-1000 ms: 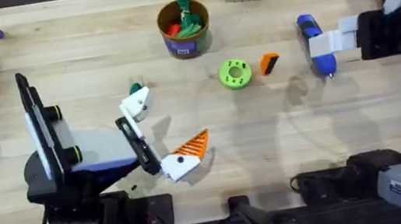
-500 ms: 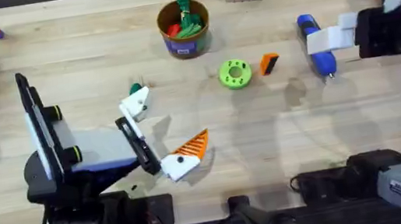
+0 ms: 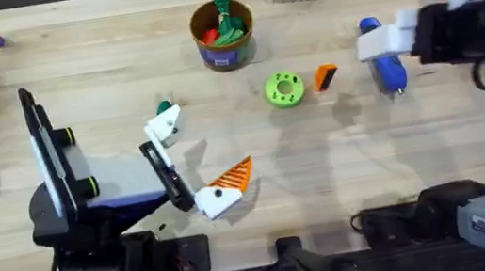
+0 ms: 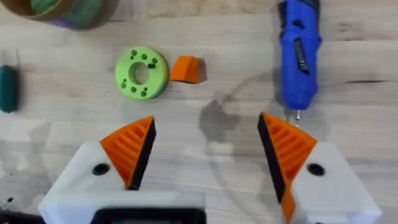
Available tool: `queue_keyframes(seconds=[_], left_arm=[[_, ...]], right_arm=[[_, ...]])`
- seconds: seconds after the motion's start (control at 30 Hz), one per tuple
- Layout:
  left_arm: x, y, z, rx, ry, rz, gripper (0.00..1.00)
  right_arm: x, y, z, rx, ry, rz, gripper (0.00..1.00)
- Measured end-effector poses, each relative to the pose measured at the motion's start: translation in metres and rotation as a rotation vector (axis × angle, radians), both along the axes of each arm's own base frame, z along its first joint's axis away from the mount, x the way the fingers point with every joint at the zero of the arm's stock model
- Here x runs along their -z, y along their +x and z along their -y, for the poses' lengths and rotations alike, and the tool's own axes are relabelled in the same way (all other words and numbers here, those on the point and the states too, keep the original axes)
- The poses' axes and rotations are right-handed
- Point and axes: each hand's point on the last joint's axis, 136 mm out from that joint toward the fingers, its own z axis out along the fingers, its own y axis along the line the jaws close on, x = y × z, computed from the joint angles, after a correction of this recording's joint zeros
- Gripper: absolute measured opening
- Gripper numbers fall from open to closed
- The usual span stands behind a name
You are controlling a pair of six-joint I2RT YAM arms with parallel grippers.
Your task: Pick up the gripper from the table and insert it into the empty holder that is missing its gripper. Then pick up a screw, insert it into the mounting hole, and use the screwdriver to tighten it. Finally, clean up the table by picking up the vegetable and placing it into the bucket.
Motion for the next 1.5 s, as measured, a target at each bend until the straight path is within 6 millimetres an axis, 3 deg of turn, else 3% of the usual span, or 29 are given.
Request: queue_keyframes(seconds=[0.17,0.47,0.6,0.87,1.5], left_arm=[[0.0,0.0,0.0,0.0,0.0,0.0,0.986],[0.0,0.0,0.0,0.0,0.0,0.0,0.986],[0.0,0.0,0.0,0.0,0.0,0.0,0.986],[0.0,0.0,0.0,0.0,0.0,0.0,0.986],[0.0,0.0,0.0,0.0,0.0,0.0,0.985]], right_arm=[[0.009,0.008,-0.017,-0.041,-0.006,-0.092,0.993],[0.003,0.026,-0.042,-0.109,-0.052,-0.169,0.993],[0.014,0.03,-0.05,-0.128,-0.064,-0.211,0.994],[0.041,0.04,-0.038,-0.084,-0.149,-0.293,0.992],[0.065,0.044,-0.035,-0.065,-0.187,-0.37,0.991]])
